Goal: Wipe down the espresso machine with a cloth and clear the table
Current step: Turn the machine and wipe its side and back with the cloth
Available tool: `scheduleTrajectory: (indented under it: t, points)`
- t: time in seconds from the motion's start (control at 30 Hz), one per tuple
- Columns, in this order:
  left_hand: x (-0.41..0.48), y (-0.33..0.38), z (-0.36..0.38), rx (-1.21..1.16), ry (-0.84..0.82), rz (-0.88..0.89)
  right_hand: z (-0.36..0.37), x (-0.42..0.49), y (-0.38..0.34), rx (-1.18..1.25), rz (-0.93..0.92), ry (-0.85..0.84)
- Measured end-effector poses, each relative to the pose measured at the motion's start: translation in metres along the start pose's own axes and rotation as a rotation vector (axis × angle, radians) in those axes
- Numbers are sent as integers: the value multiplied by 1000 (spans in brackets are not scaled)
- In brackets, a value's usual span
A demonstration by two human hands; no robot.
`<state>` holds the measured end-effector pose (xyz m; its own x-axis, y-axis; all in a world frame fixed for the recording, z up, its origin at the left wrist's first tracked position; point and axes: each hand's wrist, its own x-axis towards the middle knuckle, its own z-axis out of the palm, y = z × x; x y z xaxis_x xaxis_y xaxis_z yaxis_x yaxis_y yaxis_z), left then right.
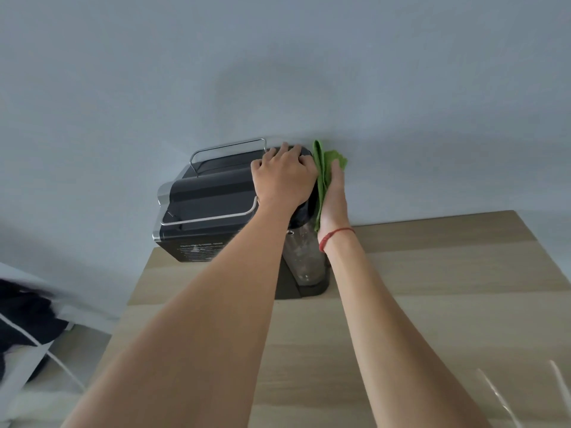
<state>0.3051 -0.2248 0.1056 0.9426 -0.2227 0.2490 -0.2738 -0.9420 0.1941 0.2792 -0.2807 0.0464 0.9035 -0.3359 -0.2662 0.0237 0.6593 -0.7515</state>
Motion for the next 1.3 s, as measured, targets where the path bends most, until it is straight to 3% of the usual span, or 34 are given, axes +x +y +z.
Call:
scheduleTrajectory:
  t: [0.2, 0.43, 0.6, 0.73, 0.9, 1.03, 1.2, 1.3]
  points:
    - [0, -2, 1, -14, 8, 7, 0, 11, 6, -189, 20, 63]
    - [3, -3, 2, -23, 13, 1, -41, 38, 70, -400, 250, 167]
    - [4, -3, 3, -40, 23, -1, -58, 27, 101, -200, 296, 291]
    - [3, -3, 2, -47, 17, -2, -37, -6, 73, -133, 237, 322]
    - [3, -3, 1, -43, 19, -5, -3, -39, 39, -104, -95, 292]
    - [1, -4, 1, -43, 18, -3, 21, -58, 32, -72, -231, 349]
    - [1, -2, 2, -45, 16, -12, 4, -52, 41, -49, -150, 407]
    - [2, -2, 2, -49, 11, -9, -17, -36, 54, -60, 42, 419]
